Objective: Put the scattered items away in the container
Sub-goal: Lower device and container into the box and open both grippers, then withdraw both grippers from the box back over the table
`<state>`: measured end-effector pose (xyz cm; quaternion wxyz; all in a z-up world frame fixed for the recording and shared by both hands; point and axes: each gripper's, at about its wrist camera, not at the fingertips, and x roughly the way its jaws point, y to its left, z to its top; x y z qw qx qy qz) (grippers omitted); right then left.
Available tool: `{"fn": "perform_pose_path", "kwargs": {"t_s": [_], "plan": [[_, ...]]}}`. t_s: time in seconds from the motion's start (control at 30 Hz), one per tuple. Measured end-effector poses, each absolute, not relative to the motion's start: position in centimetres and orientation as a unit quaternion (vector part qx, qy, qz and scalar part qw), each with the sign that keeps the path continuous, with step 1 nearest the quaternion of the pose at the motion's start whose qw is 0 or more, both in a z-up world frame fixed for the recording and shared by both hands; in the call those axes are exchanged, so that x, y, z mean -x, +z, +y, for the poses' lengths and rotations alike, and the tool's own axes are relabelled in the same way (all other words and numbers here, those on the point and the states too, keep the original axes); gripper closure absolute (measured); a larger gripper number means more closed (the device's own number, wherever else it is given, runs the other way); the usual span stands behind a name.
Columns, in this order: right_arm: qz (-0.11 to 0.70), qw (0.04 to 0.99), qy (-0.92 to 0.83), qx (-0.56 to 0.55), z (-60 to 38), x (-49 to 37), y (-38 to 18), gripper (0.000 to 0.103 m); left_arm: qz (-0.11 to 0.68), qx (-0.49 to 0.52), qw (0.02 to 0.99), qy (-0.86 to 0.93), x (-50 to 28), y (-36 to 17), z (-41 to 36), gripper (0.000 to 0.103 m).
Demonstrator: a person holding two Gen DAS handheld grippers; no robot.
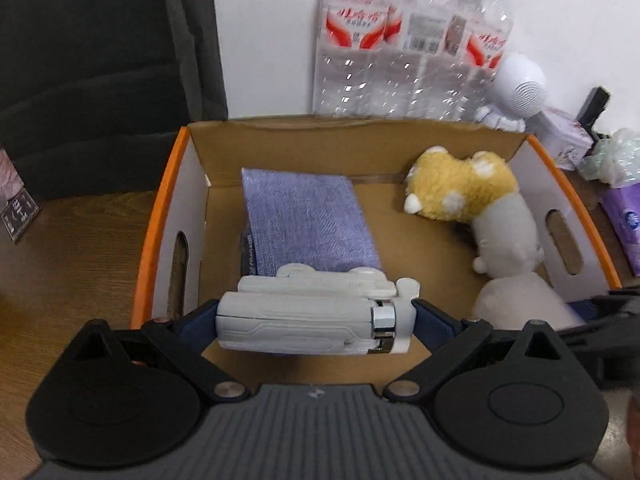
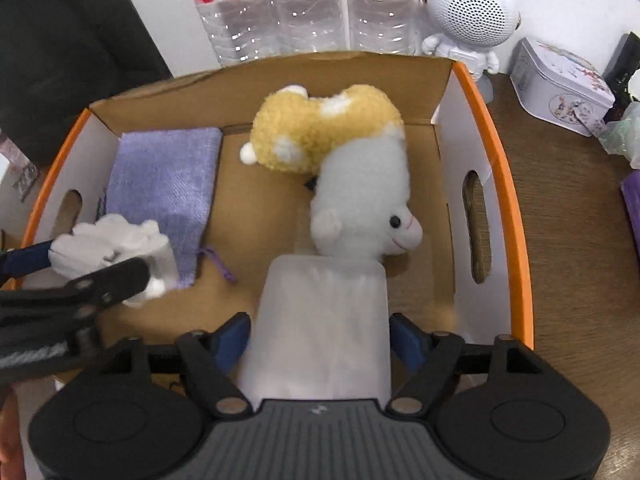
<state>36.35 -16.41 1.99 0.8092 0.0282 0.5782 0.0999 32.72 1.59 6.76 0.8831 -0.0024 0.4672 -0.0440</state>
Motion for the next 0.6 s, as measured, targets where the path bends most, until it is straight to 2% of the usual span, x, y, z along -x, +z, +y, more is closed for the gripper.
{"fn": "perform_pose_path", "kwargs": {"t_s": [0.07, 0.1, 0.23, 0.47, 0.6], "plan": [[0.57, 0.814, 0.101, -0.053, -17.2, -35.9, 3.3, 0.027, 0.442, 0.005, 0.896, -0.036, -31.9, 8.7, 2.0, 0.0], [0.566, 0.816, 0.101, -0.057, -17.5, -35.6, 4.1, 0.022, 0.429, 0.008, 0.902, -0.034, -31.4, 9.9, 2.3, 0.0], [0.548, 0.829, 0.098, -0.056, -18.2, -33.4, 7.7, 0.021, 0.425, 0.001, 0.905, -0.029, -29.9, 12.9, 2.2, 0.0], [0.547, 0.829, 0.102, -0.052, -18.9, -29.4, 10.4, 0.02, 0.451, -0.042, 0.891, -0.022, -26.2, 14.0, 1.0, 0.0], [0.521, 0.845, 0.112, -0.04, -18.7, -26.8, 11.3, 0.016, 0.443, -0.058, 0.894, -0.034, -22.9, 13.8, 0.2, 0.0]]}}
